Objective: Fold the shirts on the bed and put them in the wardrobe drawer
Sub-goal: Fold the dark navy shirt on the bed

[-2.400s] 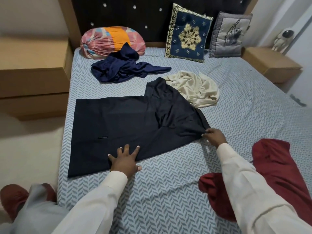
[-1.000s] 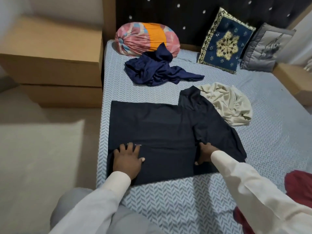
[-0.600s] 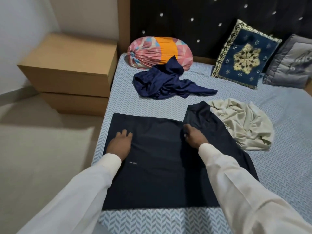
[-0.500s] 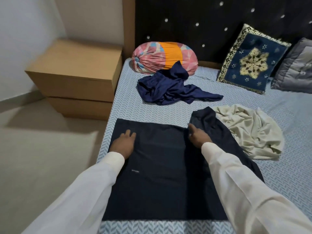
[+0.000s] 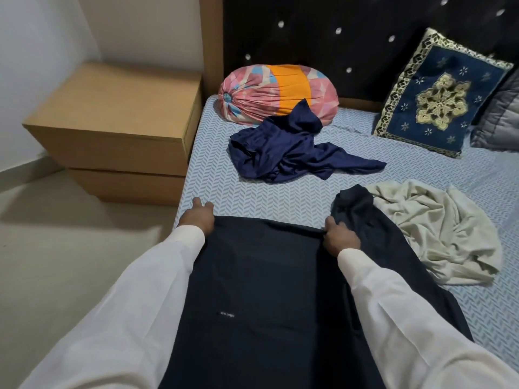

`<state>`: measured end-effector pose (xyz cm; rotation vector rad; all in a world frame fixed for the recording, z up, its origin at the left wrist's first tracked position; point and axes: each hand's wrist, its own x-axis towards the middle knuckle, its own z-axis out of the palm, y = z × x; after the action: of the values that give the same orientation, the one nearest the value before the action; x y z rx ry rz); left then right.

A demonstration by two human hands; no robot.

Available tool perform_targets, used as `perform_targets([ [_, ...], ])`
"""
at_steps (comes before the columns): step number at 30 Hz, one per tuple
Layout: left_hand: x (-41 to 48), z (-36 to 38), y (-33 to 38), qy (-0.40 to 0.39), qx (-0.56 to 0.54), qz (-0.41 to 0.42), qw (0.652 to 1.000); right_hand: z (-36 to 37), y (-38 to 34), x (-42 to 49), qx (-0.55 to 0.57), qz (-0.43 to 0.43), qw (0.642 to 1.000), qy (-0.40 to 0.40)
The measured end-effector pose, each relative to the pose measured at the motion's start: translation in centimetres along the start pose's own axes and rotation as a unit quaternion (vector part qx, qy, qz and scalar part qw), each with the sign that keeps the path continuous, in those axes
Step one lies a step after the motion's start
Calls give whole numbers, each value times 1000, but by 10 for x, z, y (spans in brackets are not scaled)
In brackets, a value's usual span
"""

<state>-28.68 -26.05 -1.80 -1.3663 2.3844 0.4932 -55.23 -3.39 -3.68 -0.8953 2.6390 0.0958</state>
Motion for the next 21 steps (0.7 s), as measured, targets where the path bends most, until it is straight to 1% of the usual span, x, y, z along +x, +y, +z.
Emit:
perform_targets([
  [2, -4, -4, -4, -14, -16, 8, 1000, -3, 4, -8, 10, -6, 1000, -5],
  [4, -16, -5, -11, 6, -62, 42, 997, -11, 12, -20, 50, -26, 998, -9],
  [7, -54, 0, -26, 88, -152, 89, 980, -24, 25, -46, 176, -58, 982, -17],
  [8, -72, 5, -32, 117, -161, 102, 975, -26, 30, -59, 206, -63, 976, -12],
  [9, -86, 11, -37, 146, -159, 113, 970, -27, 36, -68, 224, -74, 972, 14],
  [11, -116, 26, -48, 195, -134, 128, 963, -22, 47, -92, 209, -91, 969, 94],
  [13, -142, 41, -58, 227, -118, 138, 957, -17, 54, -116, 187, -97, 968, 135],
  [17, -182, 71, -68, 236, -139, 134, 952, 0, 67, -162, 153, -89, 972, 153],
  [21, -201, 88, -67, 244, -99, 116, 958, 21, 78, -187, 112, -93, 976, 162],
])
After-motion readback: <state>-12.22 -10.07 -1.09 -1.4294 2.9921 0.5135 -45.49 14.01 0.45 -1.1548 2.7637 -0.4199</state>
